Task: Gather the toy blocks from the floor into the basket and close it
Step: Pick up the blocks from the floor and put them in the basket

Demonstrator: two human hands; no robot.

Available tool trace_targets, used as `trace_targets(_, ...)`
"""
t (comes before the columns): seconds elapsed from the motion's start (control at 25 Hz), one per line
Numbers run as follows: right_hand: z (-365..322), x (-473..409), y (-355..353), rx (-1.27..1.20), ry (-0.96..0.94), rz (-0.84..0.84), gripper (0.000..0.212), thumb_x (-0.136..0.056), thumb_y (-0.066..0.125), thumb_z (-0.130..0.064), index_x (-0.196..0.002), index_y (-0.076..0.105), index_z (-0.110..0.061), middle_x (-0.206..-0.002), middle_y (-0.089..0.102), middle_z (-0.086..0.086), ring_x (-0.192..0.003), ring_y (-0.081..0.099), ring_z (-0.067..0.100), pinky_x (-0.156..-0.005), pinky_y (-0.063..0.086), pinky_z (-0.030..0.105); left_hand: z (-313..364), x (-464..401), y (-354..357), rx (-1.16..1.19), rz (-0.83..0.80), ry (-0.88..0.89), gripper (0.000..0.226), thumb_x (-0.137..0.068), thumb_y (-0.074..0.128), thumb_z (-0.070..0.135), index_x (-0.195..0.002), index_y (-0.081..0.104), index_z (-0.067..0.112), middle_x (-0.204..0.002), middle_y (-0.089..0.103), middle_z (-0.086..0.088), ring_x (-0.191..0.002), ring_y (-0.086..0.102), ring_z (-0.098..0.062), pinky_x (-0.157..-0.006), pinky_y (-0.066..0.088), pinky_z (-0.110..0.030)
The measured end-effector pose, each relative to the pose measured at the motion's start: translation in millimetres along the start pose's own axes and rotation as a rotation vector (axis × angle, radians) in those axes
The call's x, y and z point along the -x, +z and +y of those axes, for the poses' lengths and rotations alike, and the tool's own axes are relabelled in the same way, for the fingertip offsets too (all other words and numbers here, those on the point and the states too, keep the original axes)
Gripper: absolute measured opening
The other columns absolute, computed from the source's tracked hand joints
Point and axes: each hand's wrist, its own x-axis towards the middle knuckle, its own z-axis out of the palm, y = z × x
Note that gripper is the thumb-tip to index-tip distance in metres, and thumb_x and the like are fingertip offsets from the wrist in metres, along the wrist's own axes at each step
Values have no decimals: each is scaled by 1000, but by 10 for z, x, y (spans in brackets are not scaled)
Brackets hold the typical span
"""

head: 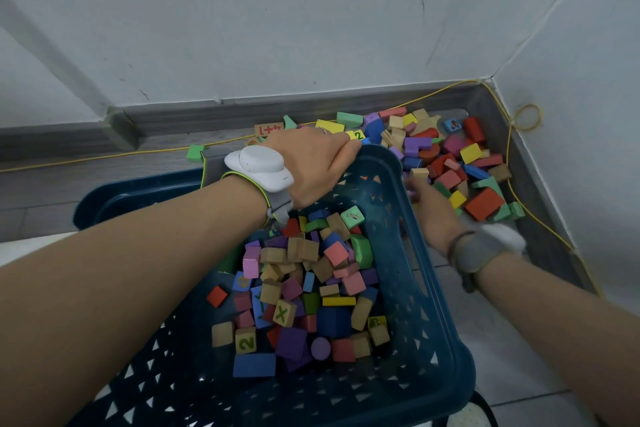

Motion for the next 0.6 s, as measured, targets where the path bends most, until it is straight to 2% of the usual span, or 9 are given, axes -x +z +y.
trace_targets(0.04,-101,-16,-122,-164,49,28,13,-91,59,-10,-101,54,-17,-85,55,0,-78,54,19,-58,49,26,-7,-4,-6,3,-12,1,44,-103,21,48,-92,55,24,-75,58,1,-69,55,-22,-64,48,-37)
trace_targets(0.12,-421,7,-439,-449,56,47,16,-88,65,-12,-100,56,-19,-93,59,4,-81,61,22,-55,54,28,1,-8,-21,3,-25,1,43,-103,21,48,-92,55,24,-76,58,0,-70,55,-23,-66,50,-38)
trace_targets(0.2,-821,132,-779,-534,-83,-49,21,-87,65,-7,-101,58,-20,-94,61,3,-80,62,21,-55,55,30,14,-7,-32,15,-36,0,43,-103,21,47,-93,55,23,-78,60,-1,-72,56,-24,-68,50,-39)
trace_targets(0.32,-1284,375,-1050,-344,-237,-476,29,-81,70,-13,-109,63,-17,-104,65,5,-81,64,20,-62,57,34,15,3,-46,19,-48,5,44,-103,22,46,-102,59,21,-83,62,-2,-76,57,-25,-69,48,-38)
trace_targets(0.36,-1386,445,-1081,-223,-275,-561,32,-80,71,-18,-112,65,-18,-108,67,3,-84,67,19,-66,59,35,21,2,-48,6,-49,8,43,-103,23,45,-102,59,22,-83,61,-1,-75,56,-25,-66,45,-36)
trace_targets(0.4,-1440,466,-1069,-127,-306,-562,31,-81,71,-21,-112,67,-19,-108,68,1,-85,69,17,-66,60,34,27,0,-49,-10,-48,4,42,-103,23,46,-101,58,22,-81,59,0,-73,54,-24,-63,40,-34)
trace_targets(0.44,-1446,439,-1031,-112,-326,-475,24,-85,70,-22,-108,69,-18,-103,69,1,-84,70,16,-61,60,32,33,0,-51,-18,-46,-7,42,-103,23,46,-97,56,22,-79,57,1,-71,50,-23,-62,36,-32)
trace_targets(0.52,-1333,303,-940,-218,-304,-183,8,-90,65,-19,-94,68,-12,-88,70,8,-76,69,23,-49,53,30,44,3,-49,-6,-42,-26,38,-103,23,46,-88,50,24,-76,54,2,-69,47,-21,-62,34,-31)
trace_targets(0.6,-1005,65,-818,-93,-203,-16,5,-91,61,-17,-89,64,-13,-82,68,10,-68,66,27,-48,51,29,49,6,-50,0,-42,-25,37,-104,22,45,-85,47,25,-75,55,1,-69,50,-22,-63,36,-31)
